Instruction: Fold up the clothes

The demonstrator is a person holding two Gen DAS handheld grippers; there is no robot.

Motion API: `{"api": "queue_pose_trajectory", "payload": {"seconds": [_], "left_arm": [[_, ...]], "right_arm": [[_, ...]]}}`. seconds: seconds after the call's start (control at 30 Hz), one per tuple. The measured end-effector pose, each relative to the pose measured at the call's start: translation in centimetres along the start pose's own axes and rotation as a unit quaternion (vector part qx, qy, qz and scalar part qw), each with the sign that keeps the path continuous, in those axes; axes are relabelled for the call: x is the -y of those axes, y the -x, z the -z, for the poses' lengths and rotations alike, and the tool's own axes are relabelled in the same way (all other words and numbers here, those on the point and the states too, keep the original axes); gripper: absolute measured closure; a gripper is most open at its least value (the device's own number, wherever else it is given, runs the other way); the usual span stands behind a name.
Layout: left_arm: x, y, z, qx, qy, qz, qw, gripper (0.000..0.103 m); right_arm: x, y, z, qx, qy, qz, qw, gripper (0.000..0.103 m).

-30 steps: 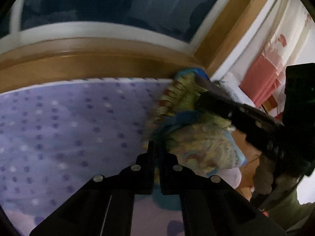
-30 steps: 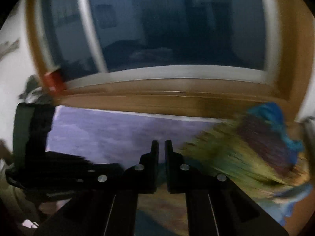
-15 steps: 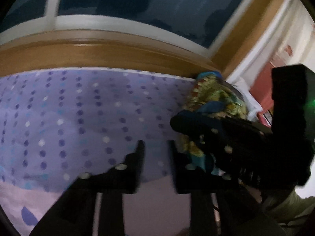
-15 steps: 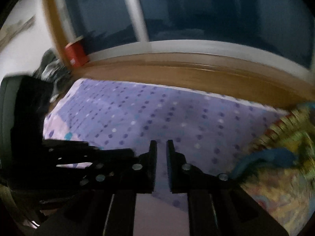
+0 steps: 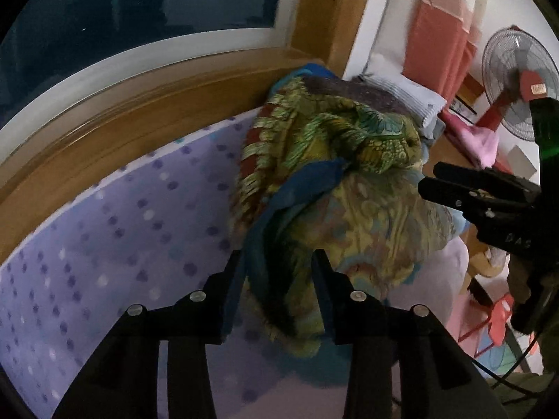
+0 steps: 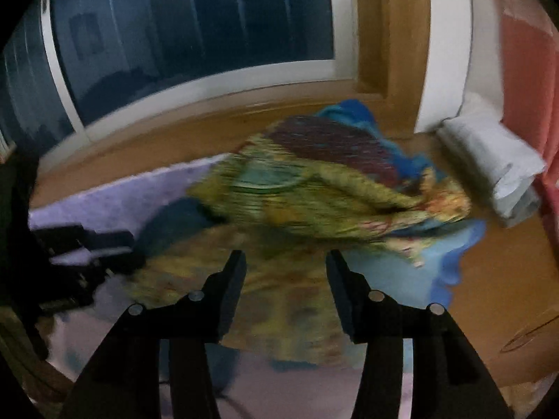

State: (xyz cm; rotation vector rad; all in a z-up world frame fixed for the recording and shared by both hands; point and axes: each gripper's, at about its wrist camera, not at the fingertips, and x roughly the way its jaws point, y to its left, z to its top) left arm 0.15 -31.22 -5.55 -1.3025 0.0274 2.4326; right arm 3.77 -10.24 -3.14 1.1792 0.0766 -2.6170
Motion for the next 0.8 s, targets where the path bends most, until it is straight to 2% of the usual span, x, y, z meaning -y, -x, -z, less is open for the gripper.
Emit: {"api": "queue_pose_trajectory", "payload": {"seconds": [0.07,0.23,0.37,0.47,0.5,0.53,0.57,0.6,0.63,0.7,0.8], "left_arm": [[-0.1,-1.4,-0.6,-0.014,0.007,-0.003,0.9999,0.064],[-0.5,-4.8,-2.0,-0.047,0.027,-0.009,0.9985,0.064],[-1.3,-5.8,-2.5,-0.041,0.062,0.007,0.9972,0.064],[-1.3,-6.6,-2.9,-0.033,0.062,0.021,0.9973,0.064],[-1.2,-6.8,-3.0,-0.030,0.058,0.025,0.9976,0.069],[-1.1,-7.0,-3.1,-0.026,0.053,0.028,0.9979,0.076],[-0.9,-6.8,-3.1,-0.021,0.050,0.030,0.9981,0.087],[-0.9,-6.3,-3.0,-0.013,0.049,0.029,0.9983,0.092],[-0.9,-5.8,-2.9,-0.006,0.048,0.029,0.9984,0.093],[-0.8,-4.7,-2.8,0.010,0.048,0.028,0.9984,0.098],[-1.5,-1.7,-1.9,0.039,0.062,0.025,0.9970,0.100]], "right_arm": [[0.7,-0.9,-0.4,-0.003,0.018,0.019,1.000,0.050],[1.3,-4.1,-2.1,-0.014,0.032,0.013,0.999,0.046],[1.4,-6.7,-3.4,-0.017,0.037,0.018,0.999,0.046],[1.6,-8.8,-4.0,-0.029,0.035,0.011,0.999,0.046],[1.6,-9.3,-4.0,-0.032,0.038,0.012,0.999,0.046],[1.4,-9.7,-3.7,-0.031,0.041,0.014,0.999,0.049],[1.2,-10.1,-3.5,-0.030,0.045,0.016,0.998,0.056],[1.0,-10.1,-3.4,-0.030,0.046,0.016,0.998,0.074],[0.8,-10.0,-3.2,-0.029,0.043,0.021,0.998,0.086],[0.3,-9.1,-3.0,-0.016,0.040,0.035,0.998,0.096],[-1.0,-6.5,-3.3,0.015,0.040,0.017,0.999,0.099]]}}
